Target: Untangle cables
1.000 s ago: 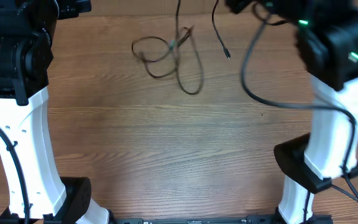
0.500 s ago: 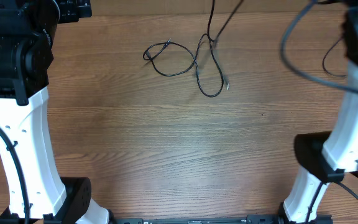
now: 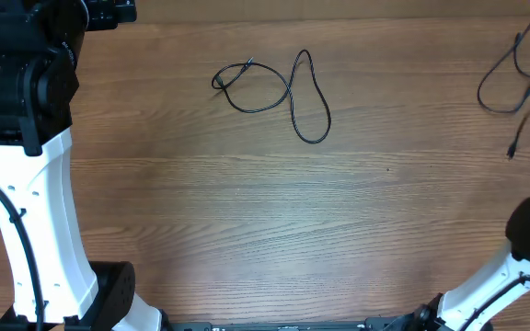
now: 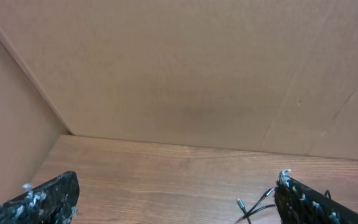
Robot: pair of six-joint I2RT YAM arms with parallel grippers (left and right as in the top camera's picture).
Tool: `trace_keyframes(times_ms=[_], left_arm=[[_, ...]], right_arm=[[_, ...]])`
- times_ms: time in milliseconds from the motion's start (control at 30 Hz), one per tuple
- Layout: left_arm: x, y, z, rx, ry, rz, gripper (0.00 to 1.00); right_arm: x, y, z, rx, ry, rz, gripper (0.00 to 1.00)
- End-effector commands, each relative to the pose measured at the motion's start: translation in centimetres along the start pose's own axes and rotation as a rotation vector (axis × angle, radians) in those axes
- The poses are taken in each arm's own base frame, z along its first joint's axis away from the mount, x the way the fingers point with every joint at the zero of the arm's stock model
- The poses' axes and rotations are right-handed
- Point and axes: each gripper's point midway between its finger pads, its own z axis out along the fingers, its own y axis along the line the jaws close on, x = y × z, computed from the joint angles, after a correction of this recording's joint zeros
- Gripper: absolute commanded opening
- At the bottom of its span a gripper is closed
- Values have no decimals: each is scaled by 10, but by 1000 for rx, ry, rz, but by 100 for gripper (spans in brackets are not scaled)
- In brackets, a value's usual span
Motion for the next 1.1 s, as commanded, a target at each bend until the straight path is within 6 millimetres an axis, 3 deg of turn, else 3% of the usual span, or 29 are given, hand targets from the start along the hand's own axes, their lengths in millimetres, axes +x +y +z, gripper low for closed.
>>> trace_keyframes(times_ms=[0, 133, 300, 433, 600, 733, 867, 933, 1067], left_arm=[[0, 1, 2, 2, 1, -6, 100], [2, 2, 2, 1, 12, -3, 100], [7, 2, 2, 0, 32, 10, 100], [7, 2, 2, 0, 32, 9, 100], [8, 2, 2, 1, 33, 8, 100], [8, -3, 2, 28, 35, 8, 100], [8, -8, 2, 57, 36, 8, 100], [9, -11, 2, 73, 39, 8, 100], [12, -12, 1, 78, 52, 9, 100]], right_arm=[[15, -44, 8, 125, 59, -41, 4], [43, -76, 25, 190, 154, -25, 4], [92, -141, 49, 309, 276, 43, 4], [109, -181, 47, 357, 301, 89, 4], [101, -219, 24, 410, 263, 121, 4], [98, -236, 8, 387, 239, 155, 4], [89, -242, 5, 384, 202, 145, 4], [76, -244, 8, 384, 153, 122, 4], [38, -229, 23, 336, 16, 21, 4]])
